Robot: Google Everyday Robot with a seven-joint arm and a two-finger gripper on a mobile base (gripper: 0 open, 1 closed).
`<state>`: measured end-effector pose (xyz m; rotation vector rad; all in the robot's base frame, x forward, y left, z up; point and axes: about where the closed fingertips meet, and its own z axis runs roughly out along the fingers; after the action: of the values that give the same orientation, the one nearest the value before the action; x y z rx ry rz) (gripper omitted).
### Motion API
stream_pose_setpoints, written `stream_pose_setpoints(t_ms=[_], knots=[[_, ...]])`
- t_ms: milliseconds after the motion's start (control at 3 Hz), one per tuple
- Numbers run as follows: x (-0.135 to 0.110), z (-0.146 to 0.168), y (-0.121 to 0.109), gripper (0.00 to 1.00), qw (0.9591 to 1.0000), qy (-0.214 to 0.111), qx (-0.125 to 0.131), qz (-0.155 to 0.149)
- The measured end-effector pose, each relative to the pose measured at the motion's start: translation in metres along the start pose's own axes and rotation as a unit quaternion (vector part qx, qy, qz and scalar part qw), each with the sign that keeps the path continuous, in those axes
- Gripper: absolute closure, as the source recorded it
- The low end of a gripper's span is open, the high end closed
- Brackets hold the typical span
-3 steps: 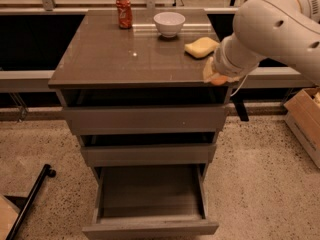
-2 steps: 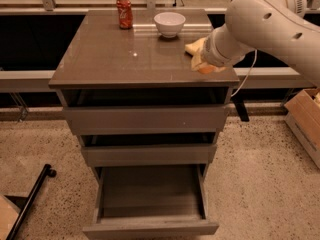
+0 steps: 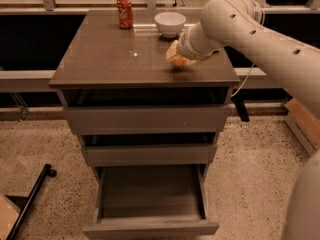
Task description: Pick orange from bottom drawer and place on counter
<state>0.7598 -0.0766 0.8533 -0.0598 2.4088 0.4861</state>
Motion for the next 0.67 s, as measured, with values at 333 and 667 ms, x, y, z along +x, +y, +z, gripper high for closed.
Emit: stream_pose_setpoints(t_ms=[333, 667], knots=[[-0.021, 0.027, 0.025, 1.00, 0.9994, -0.015, -0.028, -0.015], [-0.038, 0.050, 0.049, 0.82, 0.9980, -0.028, -0.043, -0.036]])
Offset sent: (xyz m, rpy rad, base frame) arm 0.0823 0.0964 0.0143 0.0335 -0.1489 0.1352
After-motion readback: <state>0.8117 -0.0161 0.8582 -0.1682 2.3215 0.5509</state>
